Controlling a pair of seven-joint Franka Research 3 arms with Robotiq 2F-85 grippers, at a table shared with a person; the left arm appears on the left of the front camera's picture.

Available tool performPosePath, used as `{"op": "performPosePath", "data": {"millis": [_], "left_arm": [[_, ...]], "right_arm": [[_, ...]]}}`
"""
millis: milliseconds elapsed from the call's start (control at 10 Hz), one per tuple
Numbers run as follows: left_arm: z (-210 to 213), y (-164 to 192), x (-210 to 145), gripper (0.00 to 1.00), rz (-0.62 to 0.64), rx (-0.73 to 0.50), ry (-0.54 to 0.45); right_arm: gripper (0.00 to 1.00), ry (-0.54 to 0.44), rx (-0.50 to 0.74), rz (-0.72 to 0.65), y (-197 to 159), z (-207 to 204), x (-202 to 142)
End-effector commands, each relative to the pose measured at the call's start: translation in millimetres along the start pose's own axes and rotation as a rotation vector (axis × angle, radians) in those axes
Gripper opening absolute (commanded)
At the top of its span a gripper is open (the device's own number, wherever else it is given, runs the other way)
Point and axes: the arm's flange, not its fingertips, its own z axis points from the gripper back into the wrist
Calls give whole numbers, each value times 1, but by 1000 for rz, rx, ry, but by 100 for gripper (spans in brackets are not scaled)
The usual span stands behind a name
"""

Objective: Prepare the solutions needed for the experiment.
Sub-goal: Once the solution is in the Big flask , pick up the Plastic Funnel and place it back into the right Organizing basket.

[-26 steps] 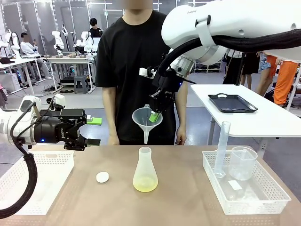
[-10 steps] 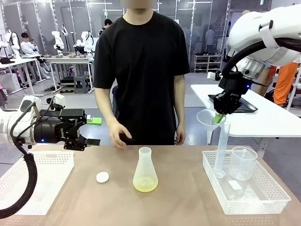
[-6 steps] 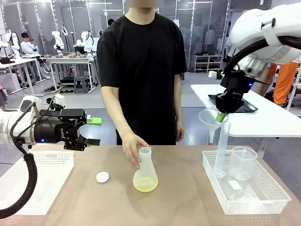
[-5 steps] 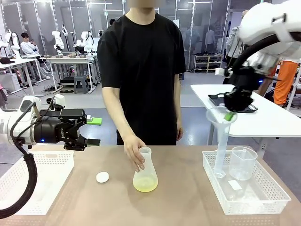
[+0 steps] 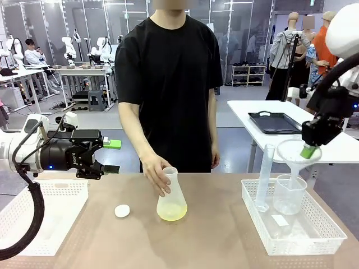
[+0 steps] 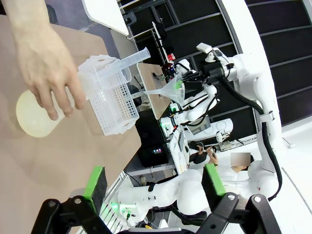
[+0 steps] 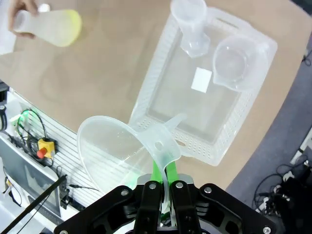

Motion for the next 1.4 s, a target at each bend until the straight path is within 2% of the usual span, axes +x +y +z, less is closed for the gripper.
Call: {"op": "performPosePath", "data": {"millis": [0, 100, 300, 700, 900, 1300], "left_arm": [[-2, -2, -2, 100, 20, -22, -12], [-2, -2, -2, 100, 20, -22, -12], [-2, -2, -2, 100, 20, -22, -12], [-2, -2, -2, 100, 20, -22, -12], [-2, -2, -2, 100, 20, -22, -12], [-2, -2, -2, 100, 20, -22, -12]], "right_arm": [[3, 56, -41, -105, -10, -21, -2], [3, 96, -19, -172, -15, -30, 1], [3, 172, -83, -269, -22, -50, 2], [3, 303, -82, -375, -23, -92, 11], [3, 320, -106, -435, -25, -103, 13], [3, 276, -117, -528, -30, -113, 24]]}}
